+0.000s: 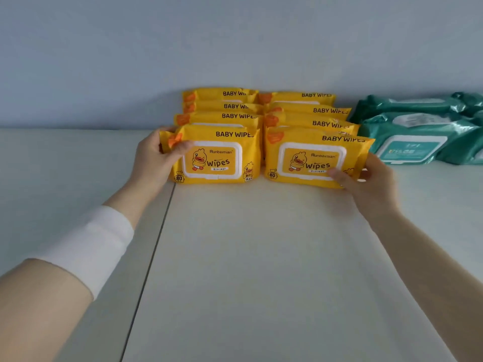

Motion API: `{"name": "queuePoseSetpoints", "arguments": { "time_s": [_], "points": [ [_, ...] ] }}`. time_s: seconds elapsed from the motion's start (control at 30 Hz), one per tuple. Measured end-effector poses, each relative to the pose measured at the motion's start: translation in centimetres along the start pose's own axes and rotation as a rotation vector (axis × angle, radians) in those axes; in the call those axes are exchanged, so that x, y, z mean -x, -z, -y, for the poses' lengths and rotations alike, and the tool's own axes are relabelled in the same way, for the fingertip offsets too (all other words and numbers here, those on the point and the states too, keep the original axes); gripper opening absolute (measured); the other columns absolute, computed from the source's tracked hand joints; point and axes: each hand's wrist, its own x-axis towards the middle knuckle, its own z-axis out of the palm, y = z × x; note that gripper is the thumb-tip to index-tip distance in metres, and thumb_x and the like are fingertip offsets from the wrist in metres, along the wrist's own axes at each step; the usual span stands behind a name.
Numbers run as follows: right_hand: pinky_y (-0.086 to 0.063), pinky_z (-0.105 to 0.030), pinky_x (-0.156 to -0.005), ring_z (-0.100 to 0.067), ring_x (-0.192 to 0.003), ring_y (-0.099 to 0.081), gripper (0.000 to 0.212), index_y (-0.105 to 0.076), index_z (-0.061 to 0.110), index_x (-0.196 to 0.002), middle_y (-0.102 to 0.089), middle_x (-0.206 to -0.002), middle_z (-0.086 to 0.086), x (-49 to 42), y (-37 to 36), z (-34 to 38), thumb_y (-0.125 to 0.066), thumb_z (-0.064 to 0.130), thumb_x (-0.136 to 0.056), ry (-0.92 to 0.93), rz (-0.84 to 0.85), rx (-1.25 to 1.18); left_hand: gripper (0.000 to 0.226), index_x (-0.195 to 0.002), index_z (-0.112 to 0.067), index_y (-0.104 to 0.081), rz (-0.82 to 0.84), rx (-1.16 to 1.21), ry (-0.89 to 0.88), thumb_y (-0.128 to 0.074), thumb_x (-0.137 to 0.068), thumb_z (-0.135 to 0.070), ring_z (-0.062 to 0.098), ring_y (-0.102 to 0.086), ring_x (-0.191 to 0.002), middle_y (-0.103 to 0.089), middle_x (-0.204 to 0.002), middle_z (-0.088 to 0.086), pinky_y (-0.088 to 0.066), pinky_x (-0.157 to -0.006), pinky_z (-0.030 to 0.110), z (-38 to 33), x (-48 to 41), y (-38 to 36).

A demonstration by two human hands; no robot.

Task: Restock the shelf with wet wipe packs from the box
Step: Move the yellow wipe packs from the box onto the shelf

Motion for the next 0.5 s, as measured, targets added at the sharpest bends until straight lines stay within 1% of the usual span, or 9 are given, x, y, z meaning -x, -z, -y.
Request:
{"name": "queuePoseSetpoints", "arguments": {
  "time_s": [0.03, 0.07, 0.13, 0.23, 0.3, 0.33, 0.4, 0.47, 0.5],
  "points": [
    [-0.050, -0.037, -0.076, -0.022, -0.089, -0.058, 0.039, -0.061, 0.011, -0.108, -0.061, -0.096, -0.001, -0.3, -0.1, -0.1, -0.075, 0.027, -0.075, 0.005, -0.022, 0.042, 0.020, -0.084, -0.032, -0.054, -0.003, -0.041, -0.032, -0.068, -0.082, -0.019, -0.013, -0.059, -0.068, -0.059, -0.084, -0.014, -0.045, -0.065, 0.004, 0.2, -0.2, 0.0],
    [-0.046, -0.033, -0.074, -0.021, -0.088, -0.057, 0.039, -0.061, 0.011, -0.106, -0.061, -0.094, 0.000, -0.6, -0.2, -0.2, -0.076, 0.030, -0.075, 0.005, -0.037, 0.076, 0.016, -0.087, -0.028, -0.056, -0.009, -0.073, -0.057, -0.069, -0.081, -0.021, -0.011, -0.059, -0.071, -0.060, -0.085, -0.010, -0.045, -0.066, 0.004, 0.4, -0.4, -0.1],
    [-0.040, -0.029, -0.071, -0.019, -0.086, -0.055, 0.041, -0.060, 0.011, -0.105, -0.060, -0.094, -0.001, -0.8, -0.4, -0.4, -0.076, 0.034, -0.074, -0.005, -0.049, 0.132, 0.024, -0.098, -0.020, -0.057, -0.029, -0.116, -0.086, -0.070, -0.079, -0.025, -0.004, -0.056, -0.078, -0.059, -0.091, -0.006, -0.044, -0.070, 0.008, 0.7, -0.7, -0.2],
    [-0.040, -0.030, -0.073, -0.018, -0.088, -0.053, 0.049, -0.056, 0.011, -0.111, -0.059, -0.099, -0.003, -0.6, -0.5, -0.2, -0.075, 0.037, -0.074, -0.046, -0.054, 0.161, 0.032, -0.107, -0.017, -0.055, -0.011, -0.140, -0.083, -0.069, -0.080, -0.029, 0.009, -0.057, -0.089, -0.060, -0.100, -0.003, -0.044, -0.077, 0.017, 0.6, -0.5, -0.5],
    [-0.043, -0.033, -0.080, -0.021, -0.098, -0.054, 0.060, -0.049, 0.011, -0.121, -0.059, -0.111, -0.004, -0.2, -0.5, 0.1, -0.075, 0.039, -0.074, -0.082, -0.065, 0.160, 0.041, -0.115, -0.012, -0.054, -0.007, -0.175, -0.055, -0.068, -0.081, -0.031, 0.013, -0.053, -0.099, -0.058, -0.113, 0.003, -0.043, -0.083, 0.025, 0.3, -0.3, -0.5],
    [-0.043, -0.036, -0.087, -0.023, -0.107, -0.053, 0.067, -0.044, 0.012, -0.127, -0.057, -0.119, -0.005, 0.0, -0.5, 0.4, -0.074, 0.040, -0.074, -0.088, -0.079, 0.168, 0.047, -0.119, -0.010, -0.051, -0.012, -0.190, -0.055, -0.069, -0.081, -0.030, 0.013, -0.051, -0.103, -0.056, -0.119, 0.006, -0.043, -0.086, 0.027, 0.1, -0.1, -0.4],
    [-0.036, -0.038, -0.101, -0.026, -0.125, -0.043, 0.076, -0.035, 0.011, -0.137, -0.047, -0.135, -0.008, 0.9, -0.4, 1.2, -0.071, 0.041, -0.077, -0.068, -0.102, 0.242, 0.060, -0.129, -0.007, -0.044, -0.043, -0.261, -0.102, -0.070, -0.080, -0.030, 0.018, -0.048, -0.112, -0.049, -0.129, 0.011, -0.042, -0.099, 0.034, -0.6, 0.3, -0.1],
    [-0.029, -0.038, -0.108, -0.029, -0.133, -0.033, 0.078, -0.027, 0.010, -0.142, -0.036, -0.143, -0.012, 2.5, 0.0, 2.1, -0.065, 0.042, -0.083, -0.026, -0.102, 0.395, 0.071, -0.138, -0.004, -0.035, -0.078, -0.435, -0.181, -0.067, -0.083, -0.034, 0.028, -0.038, -0.129, -0.039, -0.139, 0.016, -0.029, -0.111, 0.038, -1.6, 1.4, -0.1],
    [-0.027, -0.039, -0.109, -0.030, -0.134, -0.030, 0.077, -0.025, 0.010, -0.144, -0.033, -0.145, -0.014, 3.5, 0.3, 2.4, -0.062, 0.041, -0.085, 0.005, -0.094, 0.492, 0.071, -0.140, -0.003, -0.032, -0.080, -0.523, -0.242, -0.063, -0.085, -0.036, 0.031, -0.032, -0.134, -0.035, -0.143, 0.017, -0.023, -0.113, 0.039, -2.2, 2.2, -0.2]
  ]
}}
